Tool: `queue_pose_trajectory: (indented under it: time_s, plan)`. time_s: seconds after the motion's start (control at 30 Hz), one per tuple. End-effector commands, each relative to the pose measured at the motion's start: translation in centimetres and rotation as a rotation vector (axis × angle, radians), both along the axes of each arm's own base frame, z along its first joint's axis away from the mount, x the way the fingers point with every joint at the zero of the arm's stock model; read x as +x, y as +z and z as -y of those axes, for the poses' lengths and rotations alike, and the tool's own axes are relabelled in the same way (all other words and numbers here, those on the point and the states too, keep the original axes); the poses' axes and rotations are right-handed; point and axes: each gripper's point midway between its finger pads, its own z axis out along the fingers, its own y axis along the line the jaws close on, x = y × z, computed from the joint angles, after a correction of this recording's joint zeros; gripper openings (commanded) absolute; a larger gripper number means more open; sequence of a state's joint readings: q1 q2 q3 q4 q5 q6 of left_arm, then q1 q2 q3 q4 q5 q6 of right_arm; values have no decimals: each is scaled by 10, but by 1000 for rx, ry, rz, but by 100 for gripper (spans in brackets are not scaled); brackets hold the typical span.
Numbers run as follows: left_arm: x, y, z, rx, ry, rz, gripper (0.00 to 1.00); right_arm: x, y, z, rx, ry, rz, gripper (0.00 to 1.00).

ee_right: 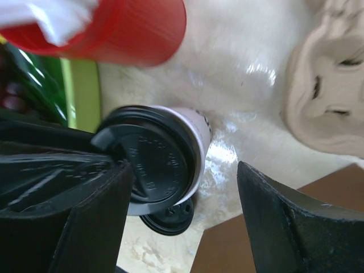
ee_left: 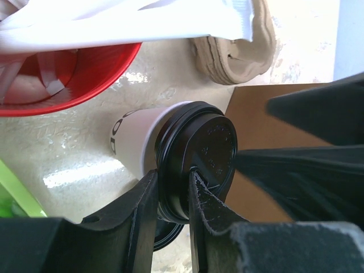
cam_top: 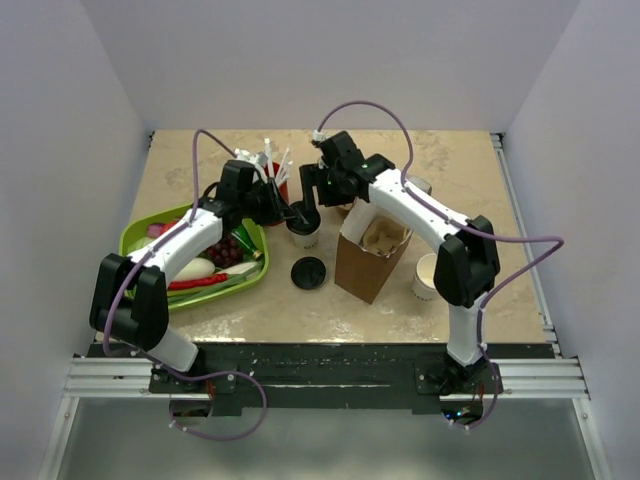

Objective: Pack the takeout coffee

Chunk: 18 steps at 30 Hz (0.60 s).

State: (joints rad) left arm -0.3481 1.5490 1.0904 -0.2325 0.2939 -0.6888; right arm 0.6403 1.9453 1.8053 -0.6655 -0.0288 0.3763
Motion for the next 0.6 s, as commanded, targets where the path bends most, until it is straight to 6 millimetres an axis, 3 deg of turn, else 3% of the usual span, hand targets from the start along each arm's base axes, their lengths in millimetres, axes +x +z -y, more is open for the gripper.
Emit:
queue_pose_trajectory:
  time_s: [0.0, 0.33, 0.47, 0.57]
  plan:
    - [7, 12, -2, 27, -8, 30, 15, -8, 6, -9, 22, 64, -32, 76]
    - [5, 9, 2, 16, -27, 19, 17, -15, -4, -12, 44, 64, -77, 73]
    - [5, 20, 7, -37, -32, 57, 17, -10, 10, -11, 72, 27, -45, 75]
    - [3, 26, 8, -75, -10, 53, 14, -6, 37, -8, 128, -16, 22, 77]
